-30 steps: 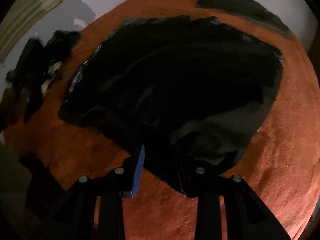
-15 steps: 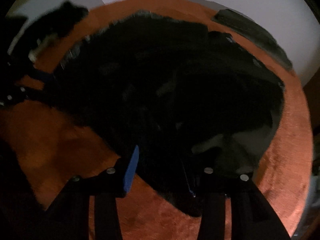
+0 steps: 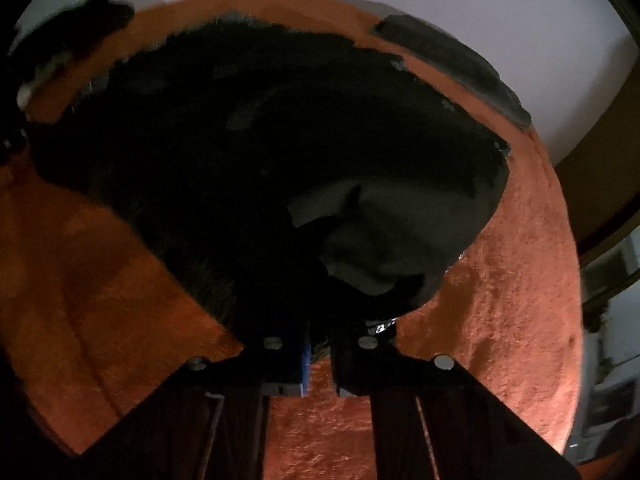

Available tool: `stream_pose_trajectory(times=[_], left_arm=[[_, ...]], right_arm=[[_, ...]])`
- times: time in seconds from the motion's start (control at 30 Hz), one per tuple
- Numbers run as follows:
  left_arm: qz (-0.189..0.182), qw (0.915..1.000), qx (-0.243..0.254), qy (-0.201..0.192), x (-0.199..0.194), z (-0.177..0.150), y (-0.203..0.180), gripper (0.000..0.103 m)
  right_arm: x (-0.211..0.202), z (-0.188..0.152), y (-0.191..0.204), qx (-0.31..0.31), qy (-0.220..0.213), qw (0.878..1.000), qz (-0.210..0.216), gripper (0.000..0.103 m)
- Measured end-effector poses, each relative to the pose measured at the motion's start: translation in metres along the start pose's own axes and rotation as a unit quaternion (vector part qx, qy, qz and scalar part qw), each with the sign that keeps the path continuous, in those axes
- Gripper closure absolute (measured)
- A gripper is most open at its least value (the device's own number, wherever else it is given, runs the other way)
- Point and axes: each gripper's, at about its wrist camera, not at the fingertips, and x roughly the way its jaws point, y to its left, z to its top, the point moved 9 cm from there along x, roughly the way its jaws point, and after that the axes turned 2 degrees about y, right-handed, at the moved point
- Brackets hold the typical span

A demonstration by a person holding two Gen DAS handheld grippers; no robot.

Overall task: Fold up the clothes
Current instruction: 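Open both grippers and press the folded garment flat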

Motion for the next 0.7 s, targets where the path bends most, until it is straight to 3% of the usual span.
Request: stream_pose_trajectory(times=[0.1,0.33,0.47,0.53,0.57,0.7], left_arm=[[0.002,0.9998,0.012,-0.014,-0.02,-0.005,-0.005,0.096],[0.002,0.9993,0.004,0.038,-0.002,-0.024,-0.01,0.092],[-0.028,0.9977,-0.01,0.062,-0.005,-0.022,-0.008,0.089],[-0.047,0.9956,-0.021,0.078,-0.014,-0.022,-0.004,0.077],[-0.056,0.9942,-0.027,0.087,-0.02,-0.023,-0.001,0.077],[-0.075,0.9931,-0.047,0.076,-0.052,-0.006,0.024,0.076]], right_arm=[[-0.013,-0.012,0.003,-0.02,-0.012,1.0,-0.008,0.097],[-0.004,-0.033,0.011,-0.01,0.024,1.0,0.017,0.096],[-0.006,-0.029,0.004,0.021,0.042,0.997,0.063,0.089],[-0.016,-0.027,-0.002,0.033,0.04,0.994,0.094,0.087],[-0.022,-0.026,-0.006,0.036,0.037,0.993,0.105,0.087],[-0.042,-0.023,-0.028,0.047,0.027,0.992,0.118,0.078]])
